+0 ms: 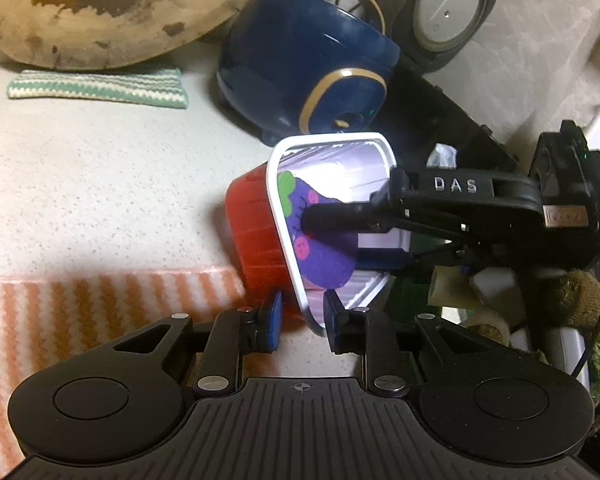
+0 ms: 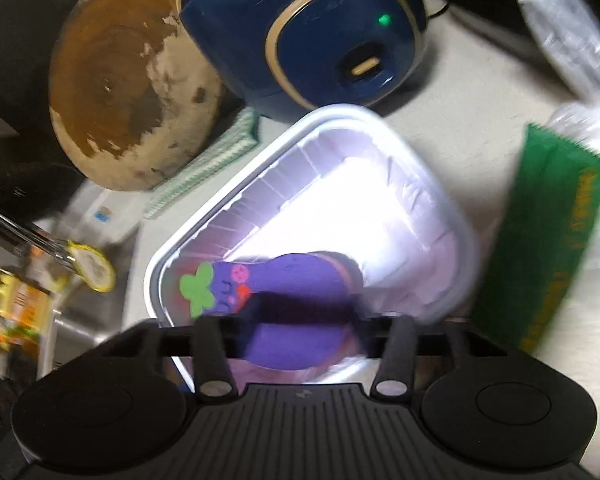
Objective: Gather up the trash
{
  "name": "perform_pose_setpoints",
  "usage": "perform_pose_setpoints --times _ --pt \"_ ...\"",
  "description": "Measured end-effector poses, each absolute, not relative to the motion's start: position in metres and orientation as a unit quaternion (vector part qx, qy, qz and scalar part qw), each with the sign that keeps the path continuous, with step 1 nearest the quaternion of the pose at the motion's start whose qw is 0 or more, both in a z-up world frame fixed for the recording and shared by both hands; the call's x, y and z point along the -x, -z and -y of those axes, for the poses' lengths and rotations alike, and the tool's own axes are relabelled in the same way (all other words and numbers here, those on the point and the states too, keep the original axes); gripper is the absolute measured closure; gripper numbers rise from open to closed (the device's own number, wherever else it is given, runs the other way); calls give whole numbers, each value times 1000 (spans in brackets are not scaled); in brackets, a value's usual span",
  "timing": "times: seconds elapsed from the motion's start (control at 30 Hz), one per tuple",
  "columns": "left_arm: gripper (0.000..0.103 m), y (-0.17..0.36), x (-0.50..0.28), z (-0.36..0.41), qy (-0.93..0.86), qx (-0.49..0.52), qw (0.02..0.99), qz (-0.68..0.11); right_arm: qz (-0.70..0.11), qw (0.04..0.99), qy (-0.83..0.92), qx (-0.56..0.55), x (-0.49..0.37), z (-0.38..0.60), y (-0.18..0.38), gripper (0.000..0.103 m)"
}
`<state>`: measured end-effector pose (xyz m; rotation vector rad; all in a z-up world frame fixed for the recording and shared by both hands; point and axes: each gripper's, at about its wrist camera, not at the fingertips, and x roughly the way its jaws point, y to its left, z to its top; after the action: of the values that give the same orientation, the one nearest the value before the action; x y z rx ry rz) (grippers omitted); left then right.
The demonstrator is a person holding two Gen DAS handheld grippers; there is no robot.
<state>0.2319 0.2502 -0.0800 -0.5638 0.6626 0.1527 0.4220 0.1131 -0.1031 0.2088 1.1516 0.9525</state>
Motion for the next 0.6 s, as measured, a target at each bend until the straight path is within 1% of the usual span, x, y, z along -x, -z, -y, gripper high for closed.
perform_pose_setpoints --times 0.03,0.07,0.1,0.13,0.2,0.23,0.33,0.47,0.6 --pt "77 80 -232 -251 -77 274 904 -320 -522 730 -431 -94 -422 -115 102 38" --pt "76 80 -230 -253 -81 277 903 -318 -521 734 -430 -78 -419 -118 99 42" --pt "75 80 -229 -257 -85 283 902 -314 -511 744 -427 -56 -416 -120 94 58" --pt "75 81 -227 -260 -88 289 901 -311 -504 748 -428 -51 -414 -119 88 71" --pt "75 82 -226 -263 -89 298 899 -308 -508 742 -433 -66 -415 -113 79 82" --pt "75 82 -226 -264 -89 299 899 -307 -508 738 -437 -78 -415 -108 73 85" --pt "75 81 -228 -262 -88 295 900 -307 -502 727 -456 -105 -412 -99 57 89" --pt "75 81 -236 -255 -78 289 901 -315 -496 692 -503 -148 -400 -84 35 90" --pt "75 83 -239 -252 -85 283 902 -315 -472 708 -510 -124 -381 -58 22 90"
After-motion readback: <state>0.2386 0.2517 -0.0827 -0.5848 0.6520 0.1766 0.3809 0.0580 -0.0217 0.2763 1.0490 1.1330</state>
